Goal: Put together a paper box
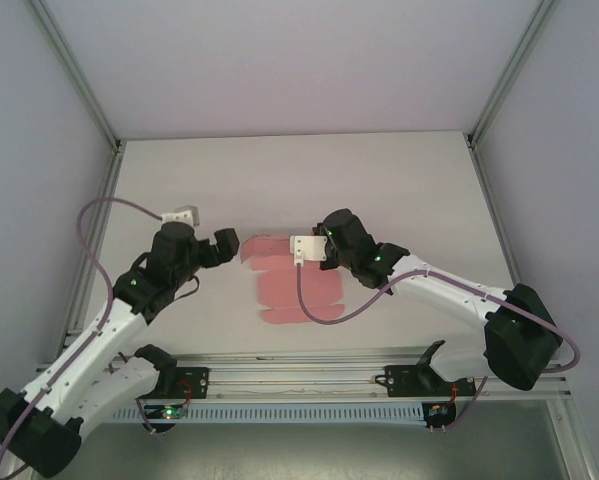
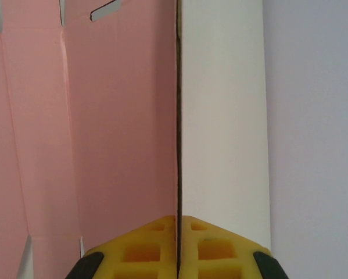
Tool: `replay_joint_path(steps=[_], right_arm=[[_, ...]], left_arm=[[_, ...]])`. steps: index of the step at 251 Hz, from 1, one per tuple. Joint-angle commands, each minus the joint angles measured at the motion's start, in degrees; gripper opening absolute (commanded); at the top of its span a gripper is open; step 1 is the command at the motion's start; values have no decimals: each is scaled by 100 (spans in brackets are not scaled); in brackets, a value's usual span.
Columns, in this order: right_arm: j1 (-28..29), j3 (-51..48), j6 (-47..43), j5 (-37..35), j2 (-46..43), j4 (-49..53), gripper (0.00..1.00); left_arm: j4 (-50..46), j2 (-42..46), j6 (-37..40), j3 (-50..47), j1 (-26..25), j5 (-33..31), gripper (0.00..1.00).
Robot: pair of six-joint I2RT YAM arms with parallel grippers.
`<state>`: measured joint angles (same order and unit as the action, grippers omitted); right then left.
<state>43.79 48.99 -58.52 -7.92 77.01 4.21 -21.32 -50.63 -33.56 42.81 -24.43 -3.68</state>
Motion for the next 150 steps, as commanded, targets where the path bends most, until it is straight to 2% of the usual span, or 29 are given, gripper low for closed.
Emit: replay_joint_path(steps=[1, 46, 115, 150], right_arm=[[51, -76, -20, 178, -156, -103, 2], [44, -84, 99, 161, -213, -86, 2], [41, -36, 165, 212, -144, -38, 2], [42, 26, 268, 273, -125, 5, 2]], left_arm=[[201, -615, 420, 510, -32, 100, 100], [133, -1416, 675, 900, -49, 747, 100], [701, -1456, 872, 541, -50, 1497, 100], [642, -1519, 1024, 492, -63, 1631, 100]])
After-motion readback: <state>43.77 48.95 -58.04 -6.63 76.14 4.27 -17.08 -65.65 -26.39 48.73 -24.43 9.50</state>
